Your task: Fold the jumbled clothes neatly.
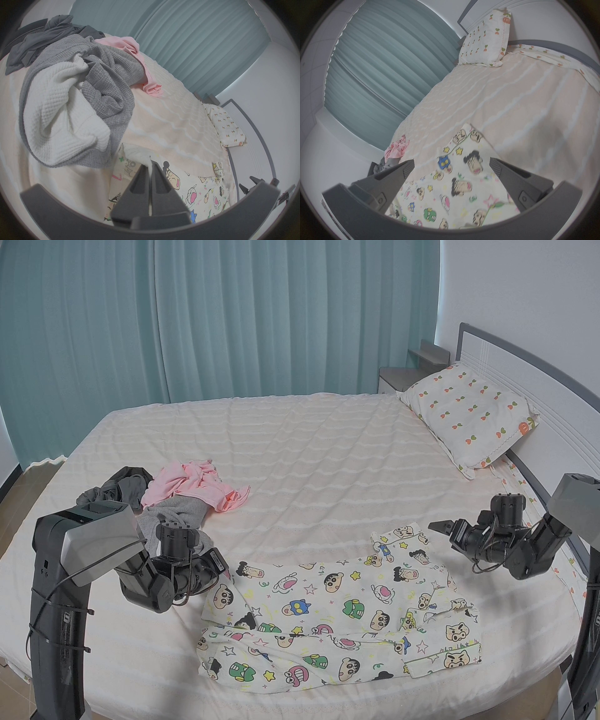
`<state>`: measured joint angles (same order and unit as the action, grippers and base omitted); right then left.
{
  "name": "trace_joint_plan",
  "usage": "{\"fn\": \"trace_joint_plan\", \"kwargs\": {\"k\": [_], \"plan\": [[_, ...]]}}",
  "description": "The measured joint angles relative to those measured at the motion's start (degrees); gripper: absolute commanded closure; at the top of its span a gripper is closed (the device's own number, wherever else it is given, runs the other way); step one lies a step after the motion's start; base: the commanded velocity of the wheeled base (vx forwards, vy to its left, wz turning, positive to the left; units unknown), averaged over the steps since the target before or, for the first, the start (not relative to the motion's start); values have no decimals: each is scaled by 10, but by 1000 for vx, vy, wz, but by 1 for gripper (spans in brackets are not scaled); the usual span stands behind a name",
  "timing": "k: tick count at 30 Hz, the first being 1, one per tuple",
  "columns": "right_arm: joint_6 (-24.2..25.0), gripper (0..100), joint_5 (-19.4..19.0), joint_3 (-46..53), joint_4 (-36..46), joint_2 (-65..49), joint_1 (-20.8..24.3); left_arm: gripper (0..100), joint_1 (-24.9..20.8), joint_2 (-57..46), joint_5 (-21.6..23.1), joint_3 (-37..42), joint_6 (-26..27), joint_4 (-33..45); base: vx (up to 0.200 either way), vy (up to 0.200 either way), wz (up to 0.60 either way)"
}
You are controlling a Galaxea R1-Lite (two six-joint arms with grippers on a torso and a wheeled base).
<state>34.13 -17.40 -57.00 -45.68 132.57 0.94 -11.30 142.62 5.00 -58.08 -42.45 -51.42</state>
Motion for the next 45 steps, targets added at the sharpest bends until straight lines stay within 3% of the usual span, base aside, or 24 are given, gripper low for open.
{"fn": "trace_joint_plan", "kwargs": {"k": [4,8,10,23,24,30,40,45], "plan": [[-43,0,6,-108,86,48,-10,100,1,-1,0,4,-20,-20,0,0,0],[-113,0,10,-163,133,92,-15,100,2,-2,-1,10,-33,-40,0,0,0],[-125,0,11,-173,139,105,-16,100,3,-3,0,15,-36,-49,0,0,0],[-135,0,12,-211,144,166,15,100,3,-4,1,31,-38,-70,0,0,0],[-135,100,12,-214,145,168,21,100,3,-4,1,31,-39,-70,0,0,0],[-133,100,12,-223,149,175,38,100,3,-4,1,31,-38,-70,0,0,0],[-126,100,9,-221,134,175,26,100,3,-4,1,31,-36,-71,0,0,0],[-121,100,9,-206,64,175,22,100,3,-4,0,31,-15,-71,0,0,0]]}}
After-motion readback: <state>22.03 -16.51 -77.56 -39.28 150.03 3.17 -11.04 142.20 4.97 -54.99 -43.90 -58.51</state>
